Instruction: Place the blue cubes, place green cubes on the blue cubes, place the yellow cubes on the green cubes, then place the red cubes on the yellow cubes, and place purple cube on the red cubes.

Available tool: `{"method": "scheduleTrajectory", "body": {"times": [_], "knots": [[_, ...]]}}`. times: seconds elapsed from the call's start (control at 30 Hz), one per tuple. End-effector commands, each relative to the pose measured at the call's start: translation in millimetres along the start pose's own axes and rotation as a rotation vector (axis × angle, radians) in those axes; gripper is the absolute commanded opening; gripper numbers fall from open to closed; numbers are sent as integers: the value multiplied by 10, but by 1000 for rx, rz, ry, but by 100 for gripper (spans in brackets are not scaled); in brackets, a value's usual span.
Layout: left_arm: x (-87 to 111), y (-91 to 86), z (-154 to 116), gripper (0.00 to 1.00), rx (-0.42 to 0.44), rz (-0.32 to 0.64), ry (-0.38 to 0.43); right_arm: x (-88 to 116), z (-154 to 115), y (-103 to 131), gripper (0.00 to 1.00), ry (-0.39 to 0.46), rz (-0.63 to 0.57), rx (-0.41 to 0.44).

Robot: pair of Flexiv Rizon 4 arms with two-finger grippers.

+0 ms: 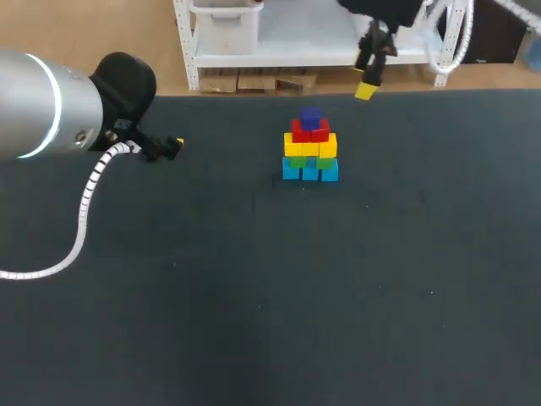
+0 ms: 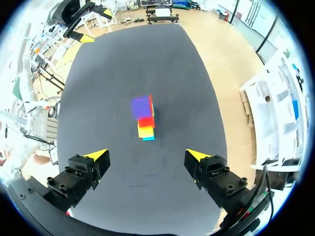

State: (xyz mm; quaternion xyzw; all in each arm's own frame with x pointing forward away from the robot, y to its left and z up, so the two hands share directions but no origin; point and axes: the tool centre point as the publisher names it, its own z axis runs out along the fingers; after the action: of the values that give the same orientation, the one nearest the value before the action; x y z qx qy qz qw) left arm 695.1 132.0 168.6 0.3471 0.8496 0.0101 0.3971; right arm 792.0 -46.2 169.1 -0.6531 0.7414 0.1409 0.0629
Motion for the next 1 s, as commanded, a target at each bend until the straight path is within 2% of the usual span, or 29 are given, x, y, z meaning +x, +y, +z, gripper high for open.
{"method": "scheduleTrajectory", "body": {"times": [0.03,0.27,0.57,0.77,0.87,0.9,0.93,1.0], "knots": [[3,6,1,100,2,0,-2,260,10,216,100,-165,36,262],[3,6,1,100,2,0,-2,640,102,230,100,-257,142,310],[3,6,1,100,2,0,-2,873,310,333,100,-336,204,311],[3,6,1,100,2,0,-2,1012,412,368,100,-359,231,298],[3,6,1,100,2,0,-2,1067,430,385,100,-404,239,294],[3,6,1,100,2,0,-2,1086,428,390,100,-379,241,314],[3,6,1,100,2,0,-2,1085,465,395,100,-354,221,301],[3,6,1,100,2,0,-2,1085,465,395,100,-354,221,301]]}}
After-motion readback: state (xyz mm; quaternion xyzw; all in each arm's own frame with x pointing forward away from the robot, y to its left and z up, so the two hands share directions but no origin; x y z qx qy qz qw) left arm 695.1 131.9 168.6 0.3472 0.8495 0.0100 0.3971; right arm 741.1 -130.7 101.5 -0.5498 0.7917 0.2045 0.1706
